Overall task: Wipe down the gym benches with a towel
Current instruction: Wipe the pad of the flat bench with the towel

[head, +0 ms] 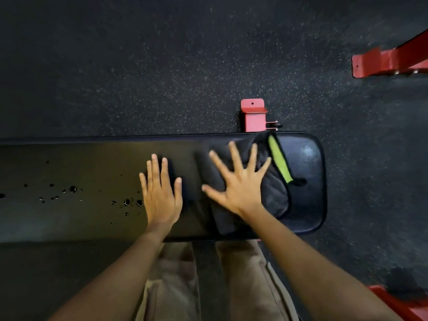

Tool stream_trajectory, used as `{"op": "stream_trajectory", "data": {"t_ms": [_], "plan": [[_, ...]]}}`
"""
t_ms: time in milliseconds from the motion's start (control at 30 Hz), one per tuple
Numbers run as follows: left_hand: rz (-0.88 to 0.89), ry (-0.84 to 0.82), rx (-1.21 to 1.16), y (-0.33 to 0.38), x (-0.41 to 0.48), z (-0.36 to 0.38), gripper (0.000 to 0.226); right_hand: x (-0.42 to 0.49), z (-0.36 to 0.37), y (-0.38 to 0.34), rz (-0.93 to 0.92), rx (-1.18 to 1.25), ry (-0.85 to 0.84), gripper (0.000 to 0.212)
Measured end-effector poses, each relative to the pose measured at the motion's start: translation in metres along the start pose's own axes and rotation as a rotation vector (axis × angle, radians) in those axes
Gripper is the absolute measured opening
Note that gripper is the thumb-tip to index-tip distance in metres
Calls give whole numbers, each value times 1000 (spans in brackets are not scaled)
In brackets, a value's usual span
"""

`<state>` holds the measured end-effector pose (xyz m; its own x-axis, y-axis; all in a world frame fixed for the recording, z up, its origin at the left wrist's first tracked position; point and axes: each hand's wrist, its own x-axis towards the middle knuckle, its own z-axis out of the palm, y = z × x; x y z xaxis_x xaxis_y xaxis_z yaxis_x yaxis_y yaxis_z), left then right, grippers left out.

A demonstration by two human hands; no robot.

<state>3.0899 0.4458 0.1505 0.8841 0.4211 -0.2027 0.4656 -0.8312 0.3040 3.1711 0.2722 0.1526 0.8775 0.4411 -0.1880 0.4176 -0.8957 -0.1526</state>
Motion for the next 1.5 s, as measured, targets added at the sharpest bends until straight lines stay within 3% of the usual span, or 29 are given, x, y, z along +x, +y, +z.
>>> {"op": "stream_trajectory", "data": {"t_ms": [100,167,233,333,367,433,533,600,667,733,833,867,900,933,1067,1133,1200,1300,1333,1367,1400,1500], "plan": [[-1,-9,8,-27,4,-12,59,-45,9,7,-392,-62,30,76],[9,-25,12,-49,5,-21,60,-55,9,21,-431,-98,63,75],[15,-34,21,-74,5,-31,61,-46,9,13,-174,-113,76,70],[25,-68,24,-104,0,-40,62,8,1,-45,430,61,82,68],[34,-79,24,-114,-2,-43,62,26,0,-72,512,119,44,68],[51,-93,25,-131,-5,-46,62,42,7,-123,345,98,35,67],[46,-94,16,-148,-8,-50,61,-2,28,-160,-229,-27,35,69],[37,-97,14,-158,-7,-52,61,-37,35,-144,-401,-58,45,72],[57,-117,20,-169,-8,-55,61,-51,33,-114,-456,-104,48,72],[90,-128,32,-179,-11,-57,60,-41,28,-97,-268,-109,45,69],[106,-146,30,-189,-15,-57,59,18,14,-124,361,46,61,67],[115,-148,29,-192,-17,-57,59,37,12,-143,464,86,23,68],[122,-146,27,-195,-17,-57,59,47,12,-161,450,81,3,69],[127,-144,26,-197,-17,-56,60,47,16,-175,324,57,9,69],[138,-140,23,-206,-19,-58,59,-26,35,-168,-496,-92,4,72],[144,-144,30,-208,-19,-57,59,-46,32,-135,-702,-172,-16,77],[145,-142,34,-208,-20,-56,59,-42,29,-118,-590,-188,-3,80],[154,-139,42,-209,-21,-55,59,1,26,-151,77,-16,71,68],[161,-137,41,-209,-21,-55,59,19,23,-173,250,44,56,66],[165,-132,39,-210,-20,-55,59,31,22,-194,294,72,39,66],[168,-130,31,-211,-20,-55,60,33,23,-209,212,62,24,66],[189,-144,7,-213,-19,-56,60,-10,39,-195,-383,-76,20,65]]}}
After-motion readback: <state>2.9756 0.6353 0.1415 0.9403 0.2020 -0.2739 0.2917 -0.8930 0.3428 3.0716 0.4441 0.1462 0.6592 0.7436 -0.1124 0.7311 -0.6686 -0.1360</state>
